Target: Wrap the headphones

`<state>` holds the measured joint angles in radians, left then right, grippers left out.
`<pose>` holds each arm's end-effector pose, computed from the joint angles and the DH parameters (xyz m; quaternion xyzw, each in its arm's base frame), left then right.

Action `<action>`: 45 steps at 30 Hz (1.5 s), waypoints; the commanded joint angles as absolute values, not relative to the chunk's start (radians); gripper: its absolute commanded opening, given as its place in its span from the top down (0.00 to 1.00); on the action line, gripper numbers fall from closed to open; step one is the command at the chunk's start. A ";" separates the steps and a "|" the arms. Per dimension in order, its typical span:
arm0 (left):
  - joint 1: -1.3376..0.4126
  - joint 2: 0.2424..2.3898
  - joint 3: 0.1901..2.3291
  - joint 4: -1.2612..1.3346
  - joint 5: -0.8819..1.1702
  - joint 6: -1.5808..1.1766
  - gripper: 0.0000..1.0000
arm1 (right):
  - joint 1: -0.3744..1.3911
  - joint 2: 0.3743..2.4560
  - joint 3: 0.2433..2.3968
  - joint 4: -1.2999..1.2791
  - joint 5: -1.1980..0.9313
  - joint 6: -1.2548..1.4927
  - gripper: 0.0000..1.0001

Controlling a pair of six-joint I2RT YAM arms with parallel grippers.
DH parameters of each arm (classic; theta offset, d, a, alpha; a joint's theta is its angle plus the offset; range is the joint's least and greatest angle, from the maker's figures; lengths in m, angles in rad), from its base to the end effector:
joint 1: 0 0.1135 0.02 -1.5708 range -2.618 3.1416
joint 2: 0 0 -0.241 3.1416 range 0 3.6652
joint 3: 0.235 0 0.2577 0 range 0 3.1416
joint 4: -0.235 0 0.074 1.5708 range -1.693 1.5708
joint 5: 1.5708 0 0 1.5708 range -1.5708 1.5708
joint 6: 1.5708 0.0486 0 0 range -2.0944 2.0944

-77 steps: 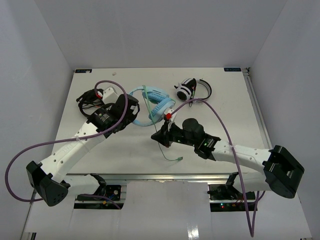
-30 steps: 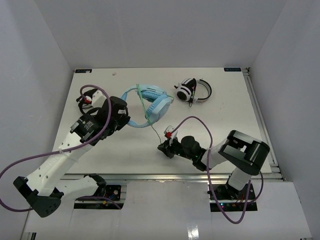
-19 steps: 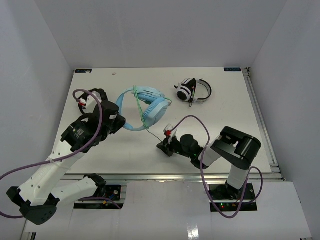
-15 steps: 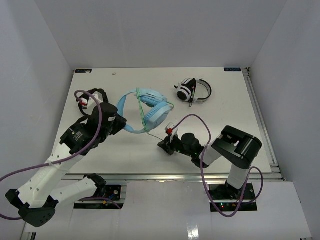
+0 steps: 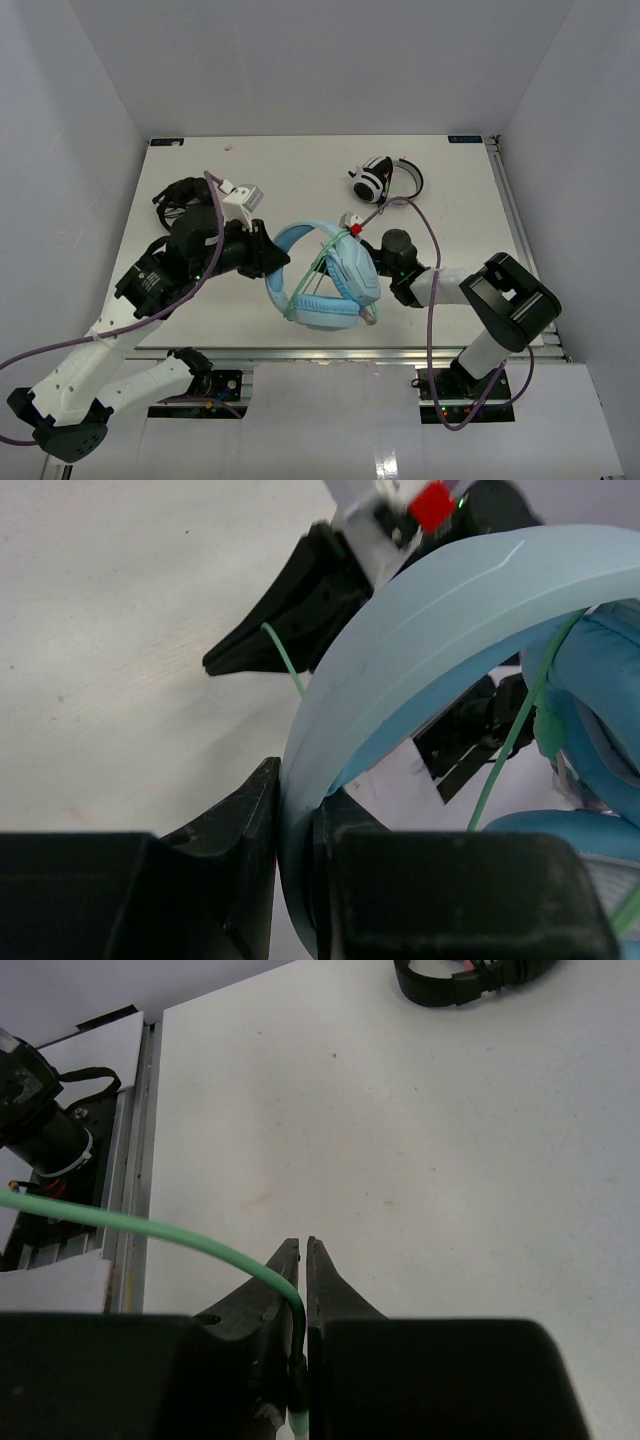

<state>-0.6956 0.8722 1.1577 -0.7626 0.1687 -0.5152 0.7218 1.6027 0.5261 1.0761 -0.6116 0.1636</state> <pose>0.1459 -0.1324 0.3702 0.1203 0.8437 -0.3540 0.3851 0.2166 0.2279 0.1622 -0.3904 0.5897 0.4812 0.5179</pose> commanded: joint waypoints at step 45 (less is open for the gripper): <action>-0.765 1.419 1.248 -1.032 -0.752 -0.509 1.00 | 0.601 1.433 1.003 0.083 -0.387 0.221 0.92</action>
